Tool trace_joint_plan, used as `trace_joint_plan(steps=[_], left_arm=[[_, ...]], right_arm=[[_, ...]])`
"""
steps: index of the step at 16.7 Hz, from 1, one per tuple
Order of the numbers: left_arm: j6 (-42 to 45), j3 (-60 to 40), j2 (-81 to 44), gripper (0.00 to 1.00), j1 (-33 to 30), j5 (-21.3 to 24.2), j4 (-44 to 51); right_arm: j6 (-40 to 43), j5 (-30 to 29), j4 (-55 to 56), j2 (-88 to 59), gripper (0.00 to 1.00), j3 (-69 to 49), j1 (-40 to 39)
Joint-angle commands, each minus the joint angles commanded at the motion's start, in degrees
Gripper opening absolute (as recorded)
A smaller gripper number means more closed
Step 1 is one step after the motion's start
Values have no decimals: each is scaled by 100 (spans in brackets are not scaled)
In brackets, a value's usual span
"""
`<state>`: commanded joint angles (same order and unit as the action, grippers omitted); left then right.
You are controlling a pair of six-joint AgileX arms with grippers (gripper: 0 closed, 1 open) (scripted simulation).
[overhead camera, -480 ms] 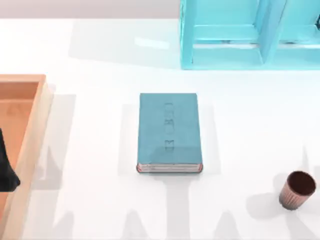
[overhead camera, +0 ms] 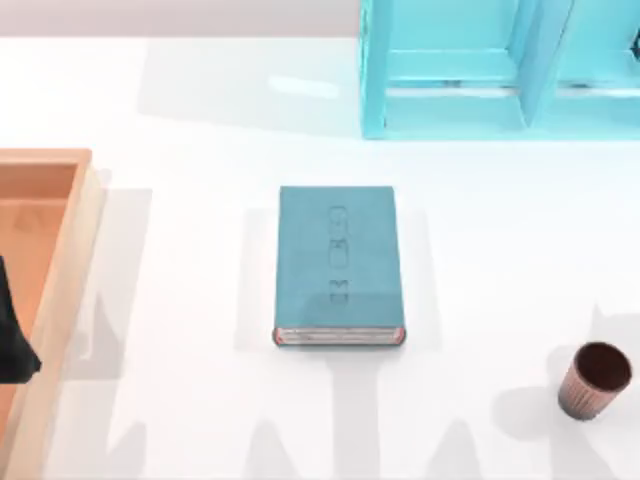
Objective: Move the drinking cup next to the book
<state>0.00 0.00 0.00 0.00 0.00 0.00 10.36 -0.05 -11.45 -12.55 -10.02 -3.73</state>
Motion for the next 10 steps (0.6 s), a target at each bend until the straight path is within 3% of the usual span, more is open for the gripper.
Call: trace_joint_plan(steps=[10], left_arm=[[0,0,0,100,0,0,0]], right_arm=[[3478,25,-3869,-4372,100,-3422,-1291]])
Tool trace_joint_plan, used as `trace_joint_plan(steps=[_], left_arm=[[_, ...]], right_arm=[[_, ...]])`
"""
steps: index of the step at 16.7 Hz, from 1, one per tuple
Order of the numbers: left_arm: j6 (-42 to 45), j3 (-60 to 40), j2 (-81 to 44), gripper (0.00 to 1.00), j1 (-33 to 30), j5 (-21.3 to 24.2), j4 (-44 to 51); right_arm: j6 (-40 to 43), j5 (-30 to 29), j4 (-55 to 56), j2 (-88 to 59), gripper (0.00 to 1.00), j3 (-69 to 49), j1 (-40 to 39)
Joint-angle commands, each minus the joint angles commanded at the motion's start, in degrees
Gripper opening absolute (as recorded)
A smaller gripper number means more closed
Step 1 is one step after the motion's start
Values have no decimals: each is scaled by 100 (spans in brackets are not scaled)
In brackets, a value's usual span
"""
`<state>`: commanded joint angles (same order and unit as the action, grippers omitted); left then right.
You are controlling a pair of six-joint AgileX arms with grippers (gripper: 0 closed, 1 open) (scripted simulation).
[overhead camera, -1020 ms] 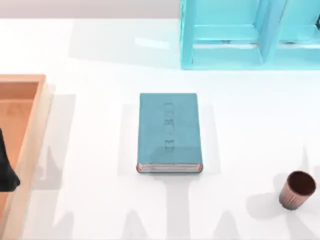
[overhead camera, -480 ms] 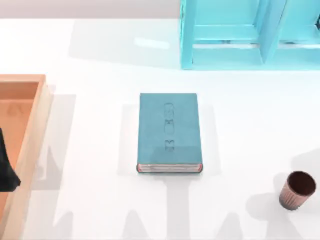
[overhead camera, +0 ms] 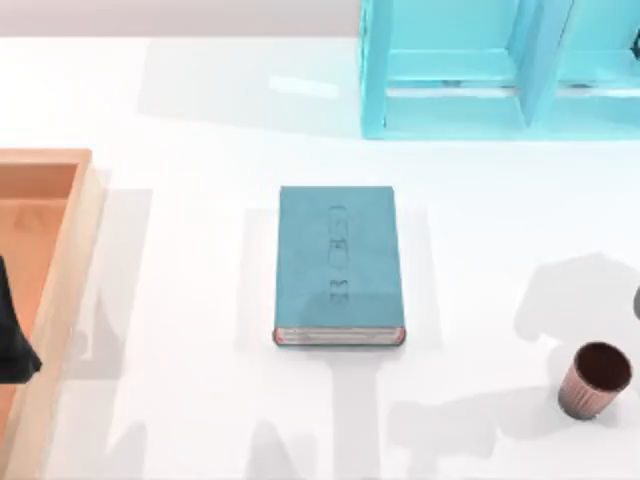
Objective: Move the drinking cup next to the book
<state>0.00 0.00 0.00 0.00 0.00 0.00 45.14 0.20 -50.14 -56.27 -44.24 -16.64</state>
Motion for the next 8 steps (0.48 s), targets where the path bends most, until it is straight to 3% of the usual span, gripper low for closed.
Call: trace_joint_plan(steps=[8], left_arm=[[0,0,0,100,0,0,0]], right_arm=[[1902,8,-2136,-2392,100,-1933,-674]])
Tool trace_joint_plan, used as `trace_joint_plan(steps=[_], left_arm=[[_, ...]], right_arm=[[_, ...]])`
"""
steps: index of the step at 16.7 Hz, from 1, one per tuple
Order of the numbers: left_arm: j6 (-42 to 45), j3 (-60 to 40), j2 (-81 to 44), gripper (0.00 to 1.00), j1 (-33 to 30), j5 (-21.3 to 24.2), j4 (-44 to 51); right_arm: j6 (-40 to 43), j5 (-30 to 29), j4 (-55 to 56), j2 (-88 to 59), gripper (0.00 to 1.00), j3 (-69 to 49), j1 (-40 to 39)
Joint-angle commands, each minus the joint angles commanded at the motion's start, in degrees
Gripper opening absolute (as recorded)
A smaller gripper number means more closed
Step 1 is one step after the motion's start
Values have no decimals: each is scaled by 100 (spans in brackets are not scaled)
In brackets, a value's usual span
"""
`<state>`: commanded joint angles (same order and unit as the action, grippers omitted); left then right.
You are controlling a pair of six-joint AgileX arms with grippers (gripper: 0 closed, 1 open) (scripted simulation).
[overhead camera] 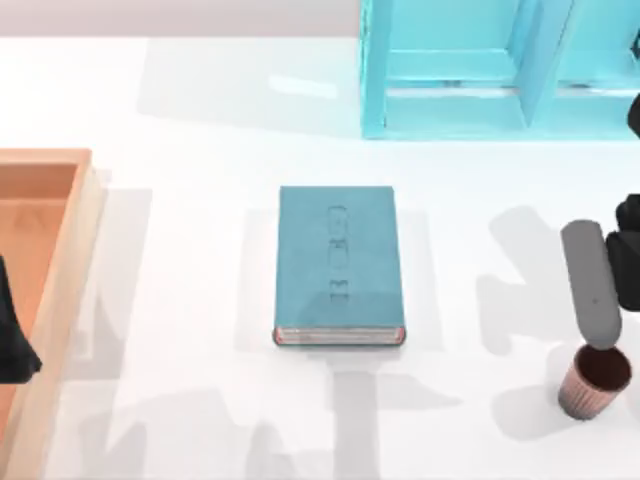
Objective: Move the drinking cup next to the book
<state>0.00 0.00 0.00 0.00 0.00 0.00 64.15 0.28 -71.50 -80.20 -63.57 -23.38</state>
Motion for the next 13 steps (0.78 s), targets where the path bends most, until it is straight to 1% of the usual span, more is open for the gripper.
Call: trace_joint_plan(steps=[2,8,10,13], left_arm=[[0,0,0,100,0,0,0],[0,0,0,100,0,0,0],[0,0,0,100,0,0,0],[0,0,0,100,0,0,0]], right_arm=[[135,-13,-149,-174,100,-152,-44],[147,-16,-134,-178,100,-139,-26],[149,-18,69,-232,100,42,-41],[136,-18,796,-411,100,563,-58]])
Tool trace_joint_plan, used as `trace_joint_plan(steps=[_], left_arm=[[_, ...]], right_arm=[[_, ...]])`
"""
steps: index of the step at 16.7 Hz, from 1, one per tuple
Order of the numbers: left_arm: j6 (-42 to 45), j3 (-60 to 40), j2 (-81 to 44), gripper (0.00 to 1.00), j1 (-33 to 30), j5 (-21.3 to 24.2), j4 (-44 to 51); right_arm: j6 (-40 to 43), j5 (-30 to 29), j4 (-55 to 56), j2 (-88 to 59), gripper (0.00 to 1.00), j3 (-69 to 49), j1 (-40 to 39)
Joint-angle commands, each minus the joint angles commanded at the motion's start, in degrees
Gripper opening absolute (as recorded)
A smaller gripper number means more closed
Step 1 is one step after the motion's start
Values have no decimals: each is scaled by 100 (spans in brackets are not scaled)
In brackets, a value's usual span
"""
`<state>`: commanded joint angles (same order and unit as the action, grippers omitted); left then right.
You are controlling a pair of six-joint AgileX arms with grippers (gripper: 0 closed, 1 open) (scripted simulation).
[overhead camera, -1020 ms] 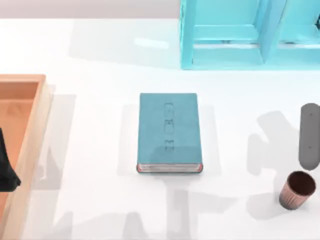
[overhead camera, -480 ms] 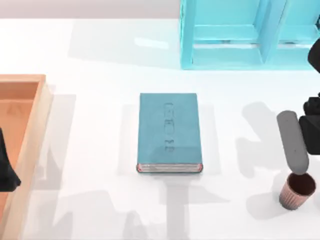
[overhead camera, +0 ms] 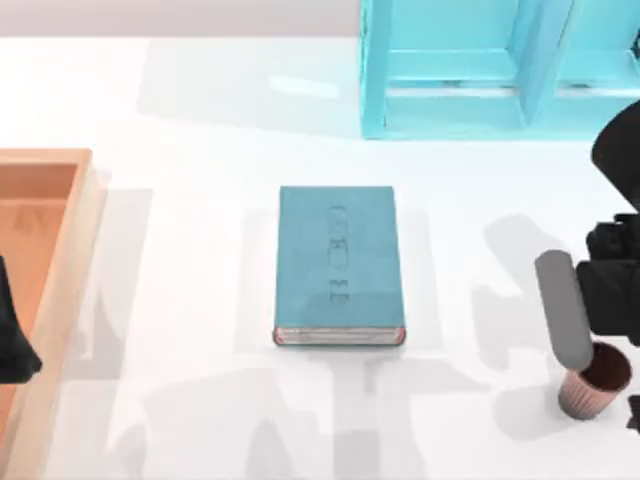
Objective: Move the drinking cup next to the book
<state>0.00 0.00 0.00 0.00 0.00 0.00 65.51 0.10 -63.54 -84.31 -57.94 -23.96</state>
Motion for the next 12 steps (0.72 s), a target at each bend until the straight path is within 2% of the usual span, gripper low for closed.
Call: trace_joint_plan(steps=[5,10,12], left_arm=[[0,0,0,100,0,0,0],[0,0,0,100,0,0,0],[0,0,0,100,0,0,0]], right_arm=[[-24,1,1297,-342,100,934,-21],[-26,1,1458,-391,100,1075,-25],[-26,1,1458,-391,85,1075,-25]])
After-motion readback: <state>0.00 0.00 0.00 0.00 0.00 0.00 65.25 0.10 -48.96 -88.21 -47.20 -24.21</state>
